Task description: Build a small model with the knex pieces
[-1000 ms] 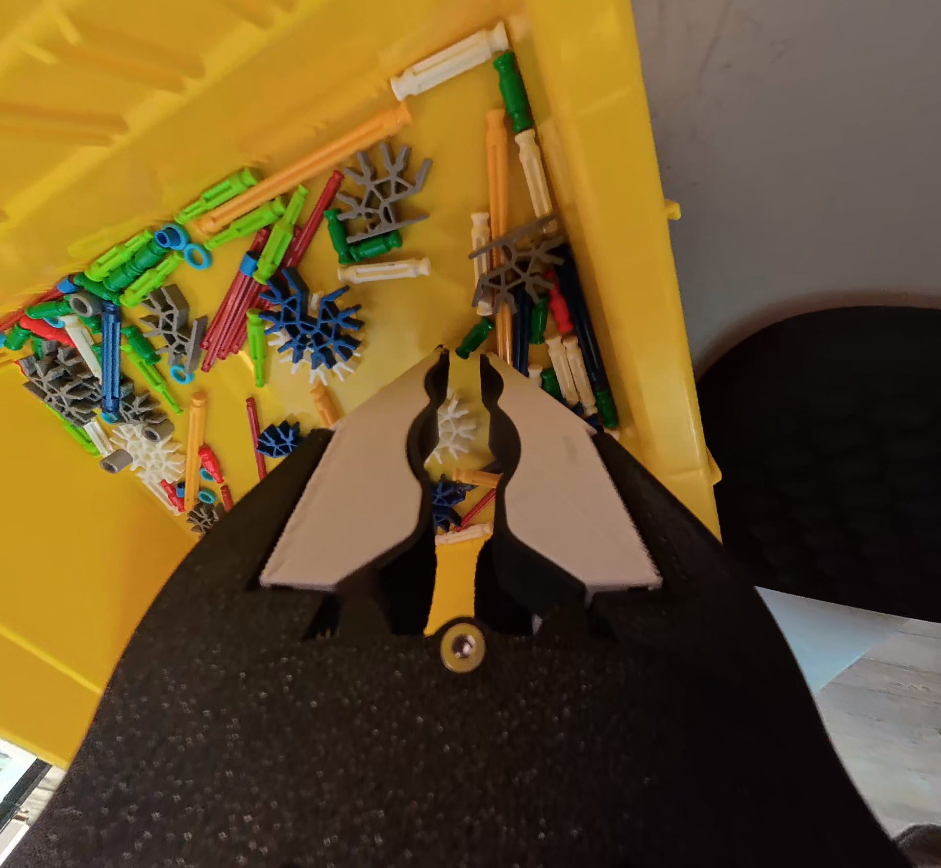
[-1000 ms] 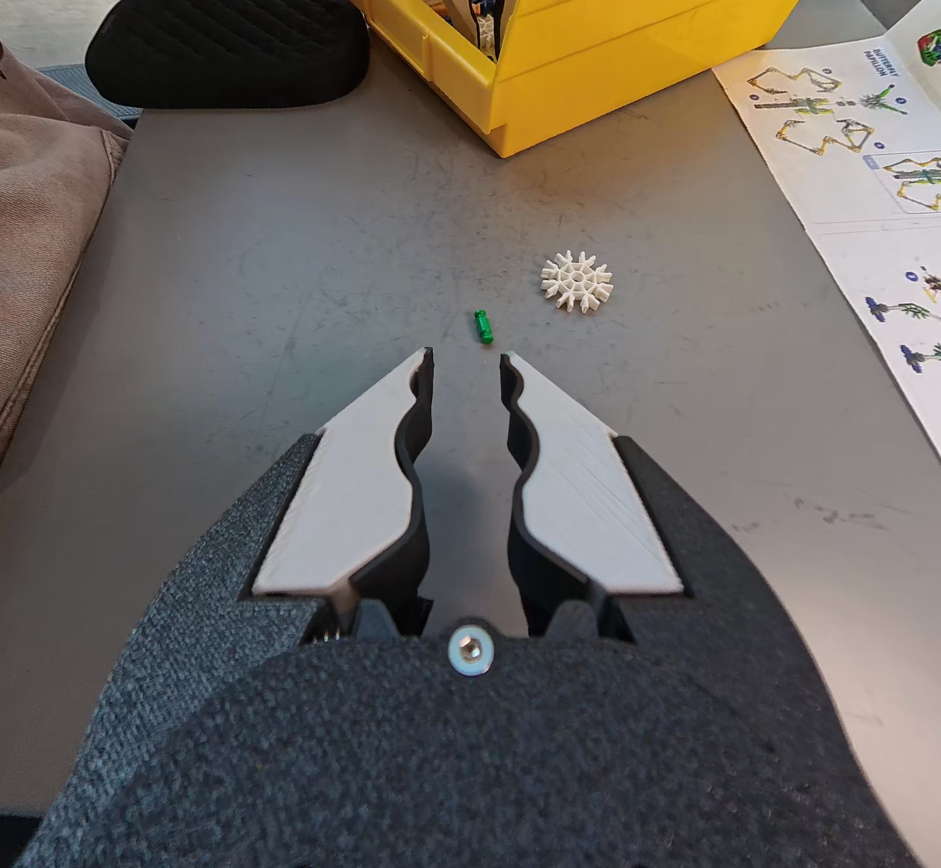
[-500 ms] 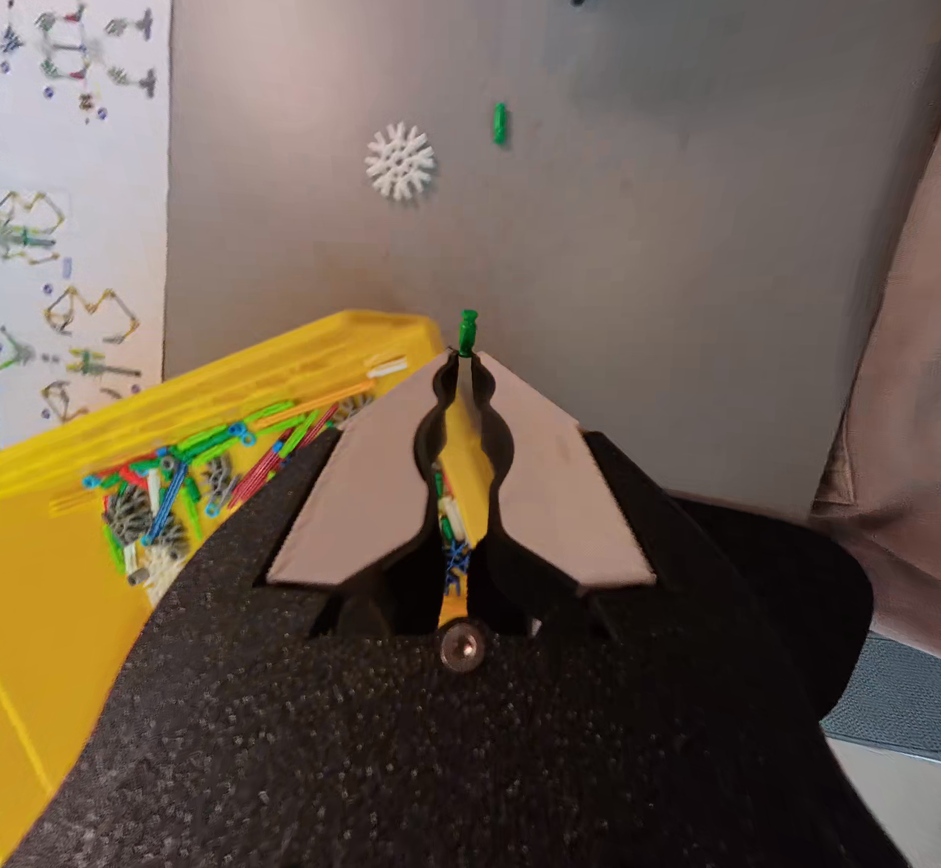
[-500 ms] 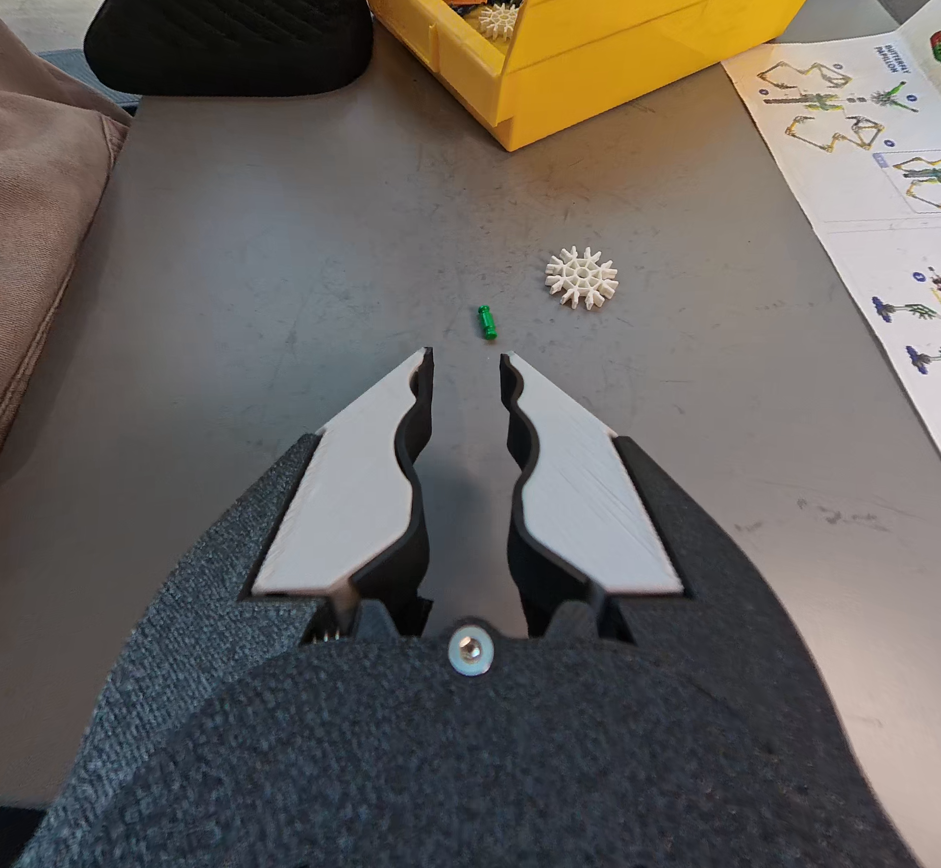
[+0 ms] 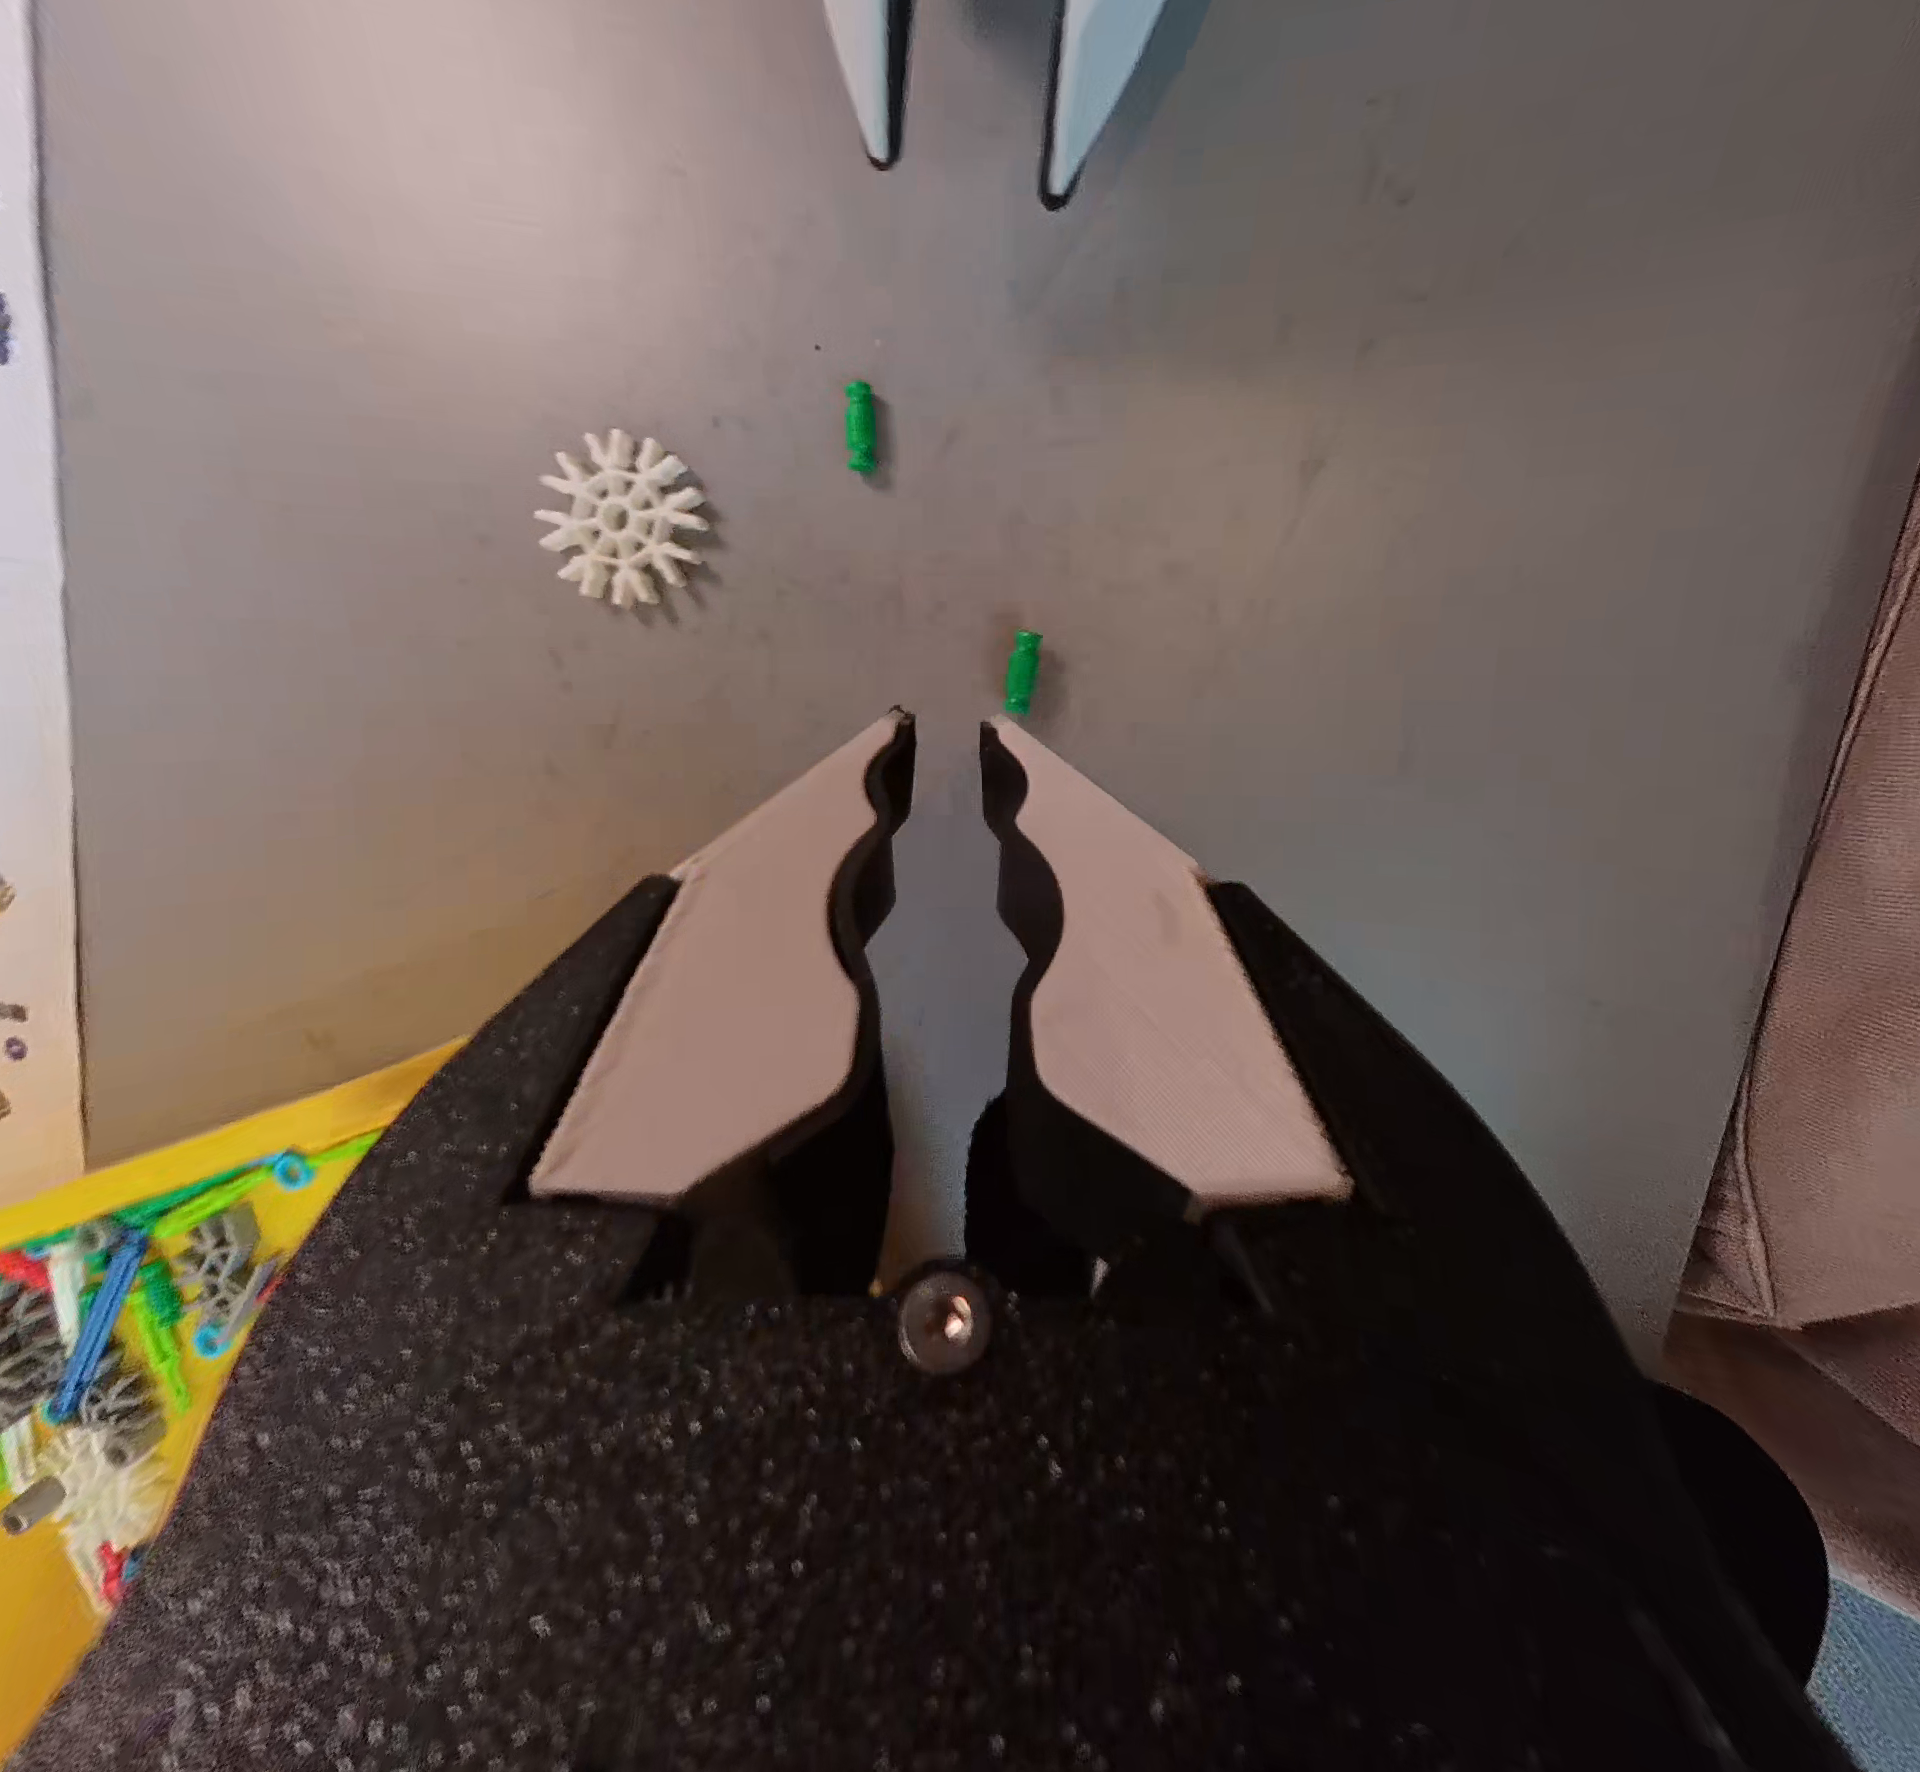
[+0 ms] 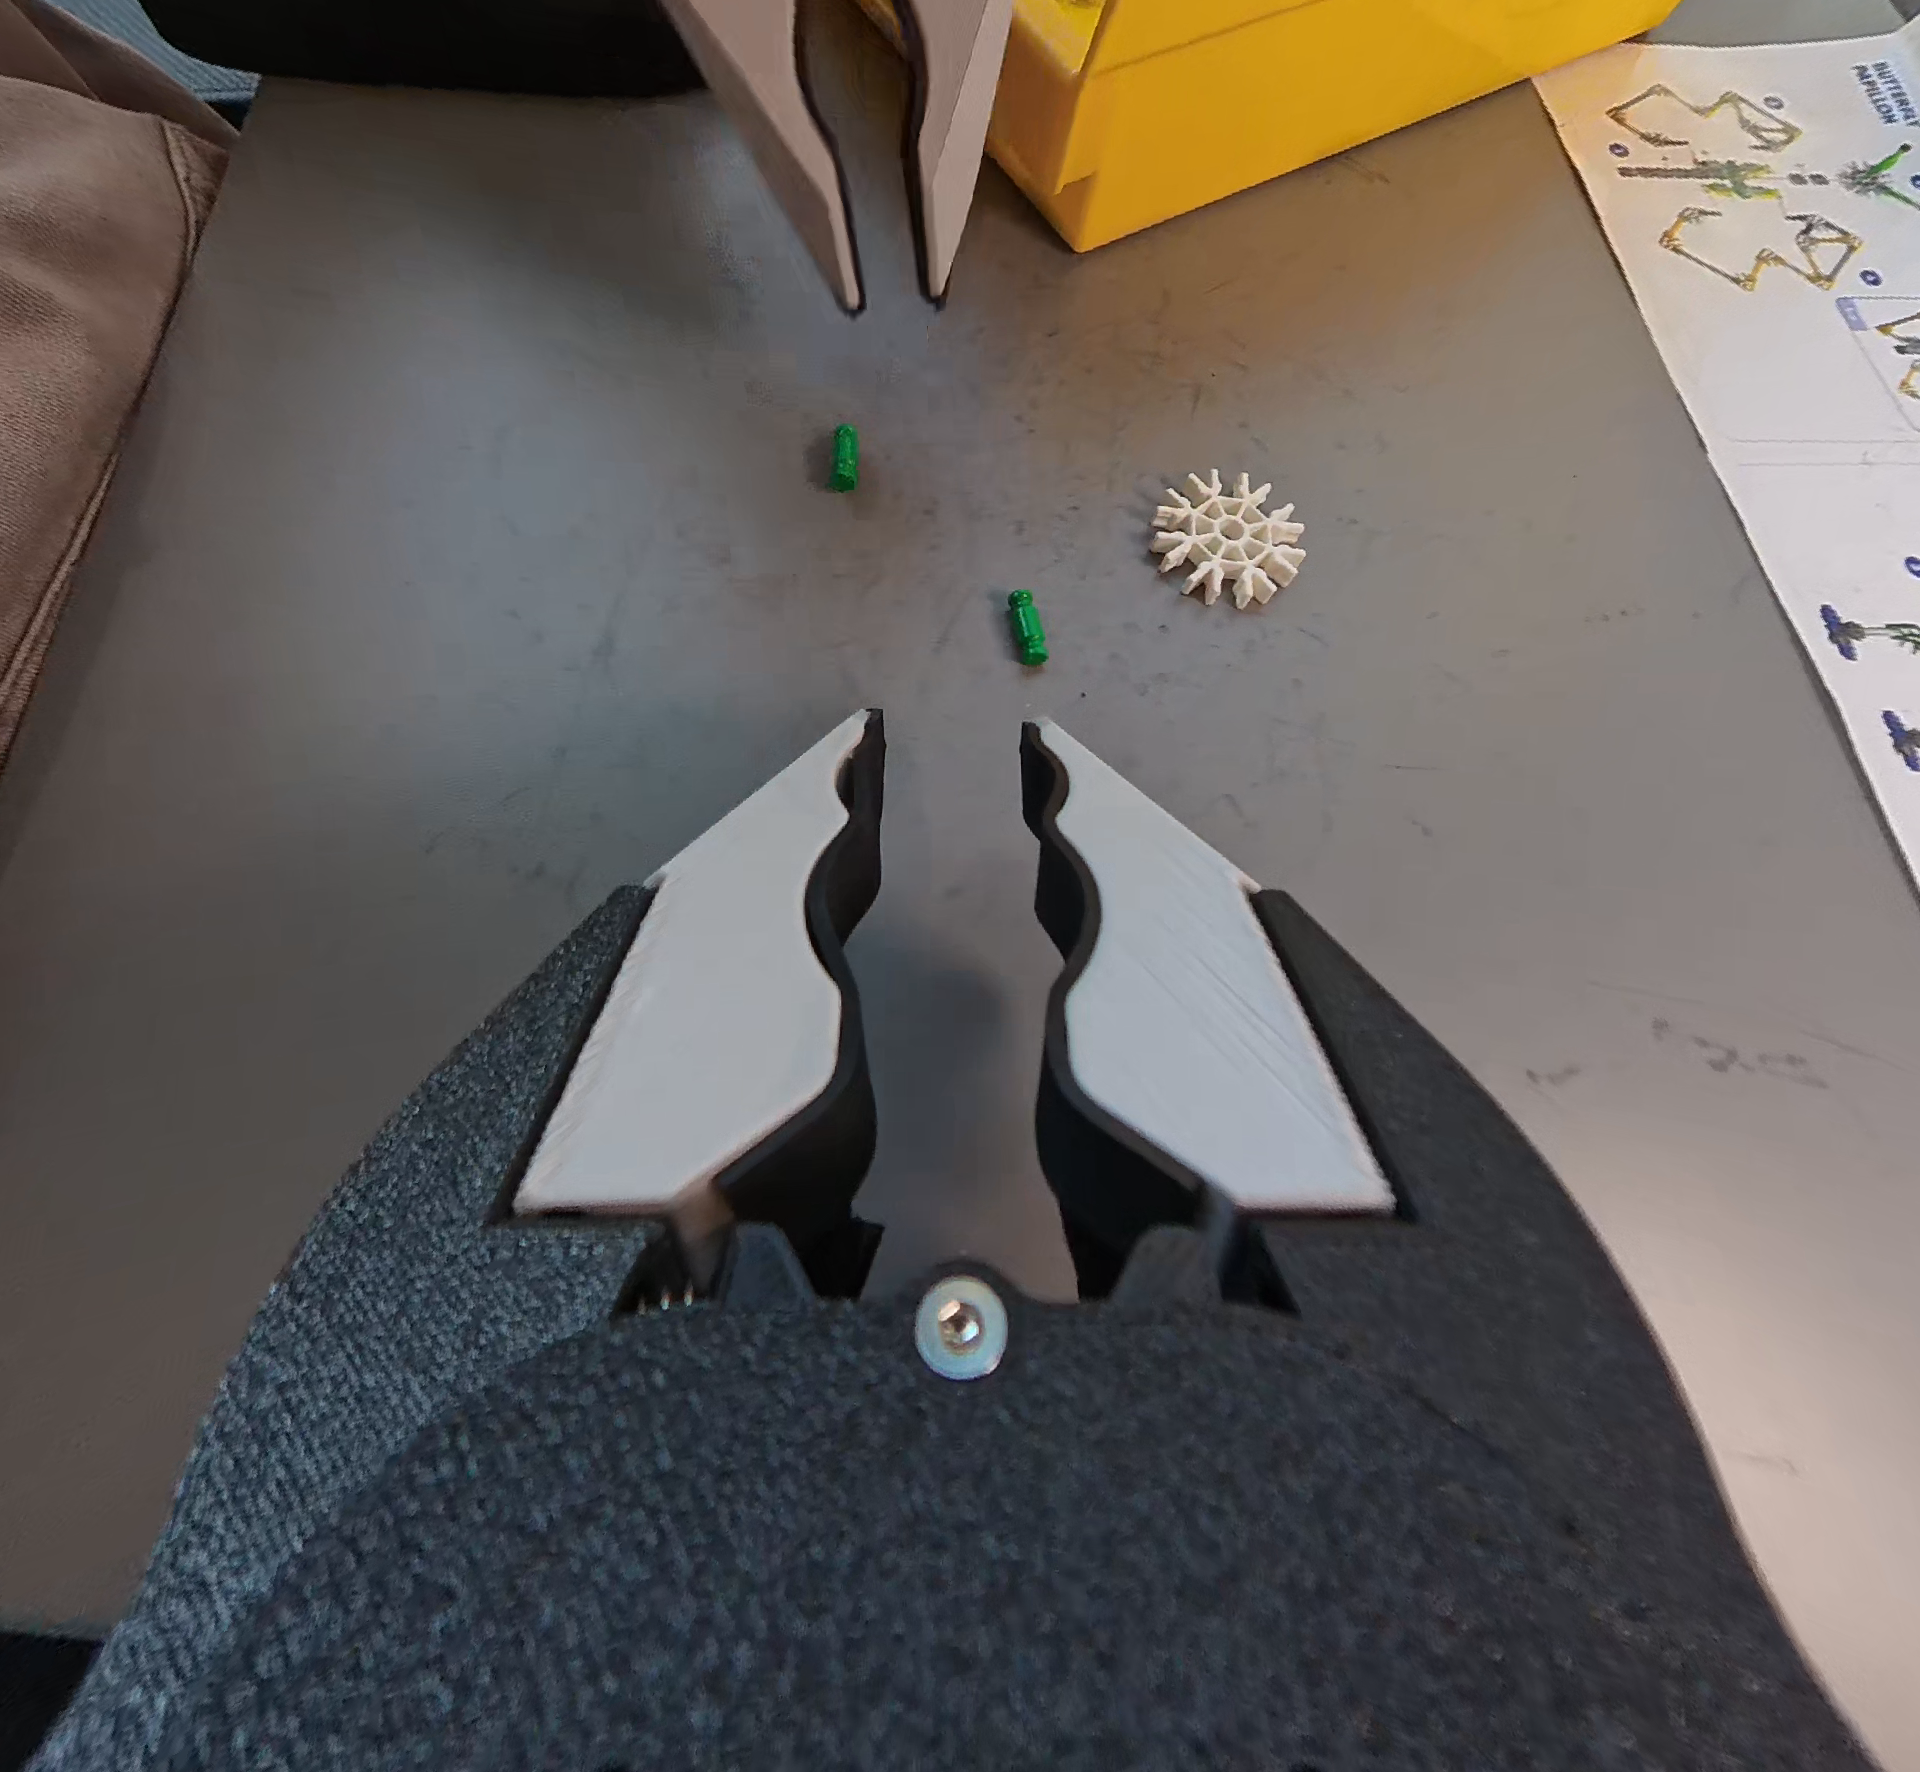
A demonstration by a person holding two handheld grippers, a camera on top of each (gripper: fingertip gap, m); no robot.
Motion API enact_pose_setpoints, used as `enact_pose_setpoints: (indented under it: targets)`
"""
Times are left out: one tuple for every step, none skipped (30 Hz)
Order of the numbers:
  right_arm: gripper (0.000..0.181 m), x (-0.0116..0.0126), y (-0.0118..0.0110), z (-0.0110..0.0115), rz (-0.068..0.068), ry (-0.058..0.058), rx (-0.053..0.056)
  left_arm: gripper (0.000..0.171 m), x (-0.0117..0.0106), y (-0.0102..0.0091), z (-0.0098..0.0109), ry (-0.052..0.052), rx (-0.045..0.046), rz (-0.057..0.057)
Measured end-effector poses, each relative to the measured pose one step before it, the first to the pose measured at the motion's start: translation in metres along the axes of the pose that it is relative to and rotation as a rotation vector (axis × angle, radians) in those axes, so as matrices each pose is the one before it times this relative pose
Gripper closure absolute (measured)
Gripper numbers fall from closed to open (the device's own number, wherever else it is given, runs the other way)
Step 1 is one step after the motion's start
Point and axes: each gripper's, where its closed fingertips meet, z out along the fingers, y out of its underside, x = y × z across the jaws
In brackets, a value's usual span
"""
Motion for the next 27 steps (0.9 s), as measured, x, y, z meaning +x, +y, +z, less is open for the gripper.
enact_pose_setpoints:
  targets:
    - [0.156, -0.00037, 0.00043, 0.00038, -0.0034, 0.0005, -0.0033, 0.159, -0.00953, -0.00101, -0.01204, -0.0236, 0.03005, -0.0238]
    - [0.156, -0.00049, 0.00049, 0.0005, -0.0037, 0.0, -0.0038, 0.159, -0.01266, -0.00058, -0.01296, -0.0372, 0.02873, -0.0267]
    - [0.156, -0.00039, 0.00058, 0.00064, -0.0027, 0.0, -0.0045, 0.159, -0.01486, 0.00054, -0.01314, -0.0424, 0.02238, -0.0297]
    - [0.156, -0.00032, 0.0005, 0.0006, -0.0014, -0.0005, -0.0044, 0.159, -0.01774, 0.00232, -0.01254, -0.0523, 0.01374, -0.03]
    - [0.156, -0.0002, 0.00061, 0.00066, -0.0004, -0.0013, -0.0044, 0.171, -0.01505, 0.00313, -0.01033, -0.025, 0.01217, -0.0219]
    - [0.156, -0.00021, 0.00054, 0.00073, 0.0005, -0.0019, -0.0041, 0.171, -0.00674, 0.00318, -0.00705, 0.0302, 0.01221, -0.0385]
    - [0.156, -0.00008, 0.00055, 0.00062, 0.0005, -0.001, -0.0047, 0.162, -0.01684, 0.00721, -0.00384, -0.0345, -0.01872, -0.048]
    - [0.156, -0.00005, 0.00057, 0.00049, -0.0005, 0.0009, -0.0042, 0.157, -0.01611, 0.00967, -0.0017, -0.0361, -0.03576, -0.0293]
    - [0.156, -0.00005, 0.00039, 0.00032, -0.0023, 0.0023, -0.0023, 0.157, -0.00401, 0.00448, -0.0018, 0.0342, -0.00138, -0.0219]
    - [0.156, -0.00007, 0.00002, 0.00008, -0.0041, 0.0033, -0.0007, 0.157, -0.00091, -0.00014, -0.00237, 0.0493, 0.02463, -0.0347]
    - [0.156, -0.00025, 0.00004, 0.00005, -0.0022, 0.0016, -0.0004, 0.157, -0.00776, 0.00099, -0.00123, 0.0036, 0.01083, -0.0374]
    - [0.156, -0.00014, 0.00016, 0.00027, 0.0001, -0.0003, -0.0017, 0.157, -0.01334, 0.00656, 0.00146, -0.037, -0.02911, -0.0155]
    - [0.156, 0.00004, 0.00054, 0.00057, 0.0028, -0.0022, -0.0036, 0.156, -0.01339, 0.01101, 0.00481, -0.0439, -0.05911, 0.0075]
    - [0.156, -0.00003, 0.00054, 0.00061, 0.0033, -0.0028, -0.004, 0.155, -0.00734, 0.01139, 0.00802, -0.0135, -0.06113, 0.0131]
    - [0.156, -0.00002, 0.00053, 0.00052, 0.0007, -0.0006, -0.0037, 0.154, 0.00205, 0.00836, 0.00937, 0.0364, -0.04477, 0.0087]
    - [0.156, -0.00023, 0.00025, 0.00025, -0.0032, 0.0021, -0.0021, 0.154, 0.00645, 0.00455, 0.00946, 0.0512, -0.02337, 0.0083]
    - [0.156, -0.00026, 0.00019, 0.00002, -0.0055, 0.0032, -0.001, 0.154, 0.00533, 0.0041, 0.00918, 0.0325, -0.02607, 0.0097]
    - [0.156, -0.00041, 0.00014, -0.00007, -0.0039, 0.0022, -0.001, 0.154, 0.00288, 0.00498, 0.00876, 0.0075, -0.0375, 0.0217]
    - [0.156, -0.00031, 0.00038, 0.00018, 0.0002, -0.0009, -0.002, 0.154, 0.00025, 0.00512, 0.00771, -0.0162, -0.04198, 0.0304]
    - [0.156, -0.00008, 0.00029, 0.00021, 0.0024, -0.0023, -0.0019, 0.154, -0.00042, 0.00359, 0.00633, -0.0213, -0.03484, 0.0284]
    - [0.156, 0.00001, 0.00028, 0.00017, 0.0023, -0.0015, -0.0014, 0.153, 0.00092, 0.00193, 0.00452, -0.0084, -0.02307, 0.0187]
    - [0.156, -0.00007, 0.00006, 0.00015, 0.0012, -0.0011, -0.0004, 0.151, -0.00122, 0.00003, 0.002, -0.0175, -0.00972, 0.0091]
    - [0.156, -0.00011, -0.00002, -0.00003, -0.0008, -0.0003, 0.0003, 0.151, -0.00342, 0.00011, 0.00032, -0.0256, -0.00899, 0.007]
    - [0.156, -0.0003, 0.00004, -0.00012, -0.0019, -0.0003, 0.0002, 0.151, -0.00087, 0.00094, 0.00067, -0.0049, -0.01135, 0.0026]
    - [0.156, -0.00038, 0.00009, 0.00008, -0.0014, -0.0014, -0.0008, 0.151, 0.00042, 0.00059, 0.00126, 0.005, -0.00712, -0.0006]
    - [0.156, -0.00034, 0.00024, 0.00015, -0.001, -0.0012, -0.0018, 0.152, 0.00116, 0.00027, 0.00119, 0.01, -0.00278, -0.0009]
    - [0.156, -0.00029, 0.00034, 0.00025, -0.001, -0.001, -0.0024, 0.152, 0.00029, 0.00053, -0.00032, 0.0039, -0.00298, 0.0014]
